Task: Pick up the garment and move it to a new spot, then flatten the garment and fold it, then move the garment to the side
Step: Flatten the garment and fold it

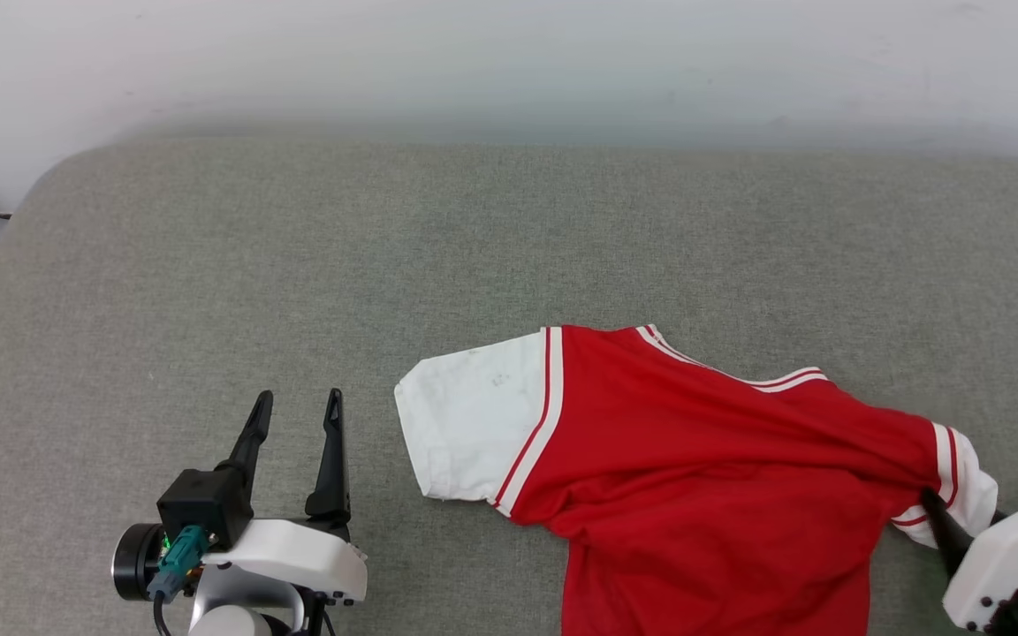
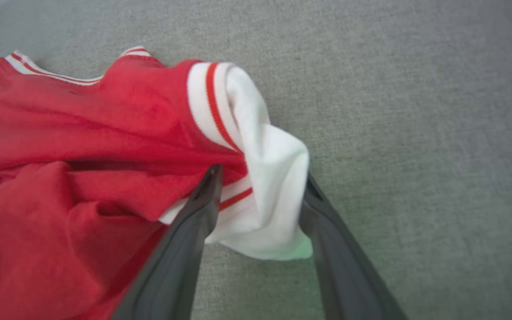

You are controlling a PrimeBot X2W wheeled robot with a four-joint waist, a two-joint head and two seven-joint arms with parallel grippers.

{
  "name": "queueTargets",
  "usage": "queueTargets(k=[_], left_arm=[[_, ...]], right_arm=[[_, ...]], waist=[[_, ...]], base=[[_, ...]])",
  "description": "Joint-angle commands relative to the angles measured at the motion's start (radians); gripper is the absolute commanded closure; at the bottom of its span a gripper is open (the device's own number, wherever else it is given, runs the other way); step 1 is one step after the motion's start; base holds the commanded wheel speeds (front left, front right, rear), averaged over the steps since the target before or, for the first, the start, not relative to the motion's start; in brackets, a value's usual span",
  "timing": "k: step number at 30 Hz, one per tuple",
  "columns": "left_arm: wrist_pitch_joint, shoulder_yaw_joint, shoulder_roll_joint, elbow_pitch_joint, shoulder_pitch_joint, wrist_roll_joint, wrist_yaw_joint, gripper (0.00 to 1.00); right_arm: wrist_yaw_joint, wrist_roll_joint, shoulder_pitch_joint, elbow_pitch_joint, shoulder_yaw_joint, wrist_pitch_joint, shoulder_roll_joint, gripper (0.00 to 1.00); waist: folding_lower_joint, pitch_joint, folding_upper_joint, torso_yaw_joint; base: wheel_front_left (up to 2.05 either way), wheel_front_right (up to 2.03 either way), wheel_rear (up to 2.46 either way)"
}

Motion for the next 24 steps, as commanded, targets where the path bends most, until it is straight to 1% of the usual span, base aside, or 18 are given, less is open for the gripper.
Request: queueTargets(k=[1, 5, 7, 11, 13, 18, 24], left_arm=[[-0.004, 0.002, 0.000, 0.005, 0.008, -0.004, -0.002, 0.00], [-0.004, 0.003, 0.005, 0.021, 0.020, -0.005, -0.004, 0.00], [-0.001, 0.003, 0.010, 0.027, 0.028, -0.009, -0.003, 0.00], [0.011, 0.001, 0.015, 0.037, 0.038, -0.013, -0.003, 0.00], [0.023, 0.001, 0.021, 0.041, 0.045, -0.020, -0.001, 0.00], [0.088, 0.009, 0.039, 0.031, 0.058, -0.041, 0.005, 0.00], [0.250, 0.029, 0.077, 0.000, 0.009, -0.104, -0.011, 0.00]], right_arm=[[0.000, -0.001, 0.002, -0.007, 0.011, -0.055, 0.012, 0.00], [0.000, -0.026, 0.017, -0.034, 0.006, -0.245, 0.043, 0.00], [0.000, -0.052, 0.029, -0.058, 0.001, -0.319, 0.065, 0.00], [0.000, -0.106, 0.053, -0.114, 0.012, -0.416, 0.087, 0.00], [0.000, -0.126, 0.069, -0.149, 0.021, -0.438, 0.104, 0.00], [0.000, -0.161, 0.130, -0.255, 0.060, -0.430, 0.140, 0.00], [0.000, -0.170, 0.193, -0.374, 0.105, -0.401, 0.162, 0.00]], waist=[[-0.0001, -0.005, 0.0000, -0.002], [-0.0001, -0.031, 0.0000, -0.009], [-0.0001, -0.044, 0.0000, -0.011], [-0.0001, -0.070, 0.0000, -0.014], [-0.0001, -0.083, 0.0000, -0.017], [-0.0001, -0.108, 0.0000, -0.026], [-0.0001, -0.095, 0.0000, -0.055]], base=[[0.00, 0.00, 0.00], [0.00, 0.00, 0.00], [0.00, 0.00, 0.00], [0.00, 0.00, 0.00], [0.00, 0.00, 0.00], [0.00, 0.00, 0.00], [0.00, 0.00, 0.00]])
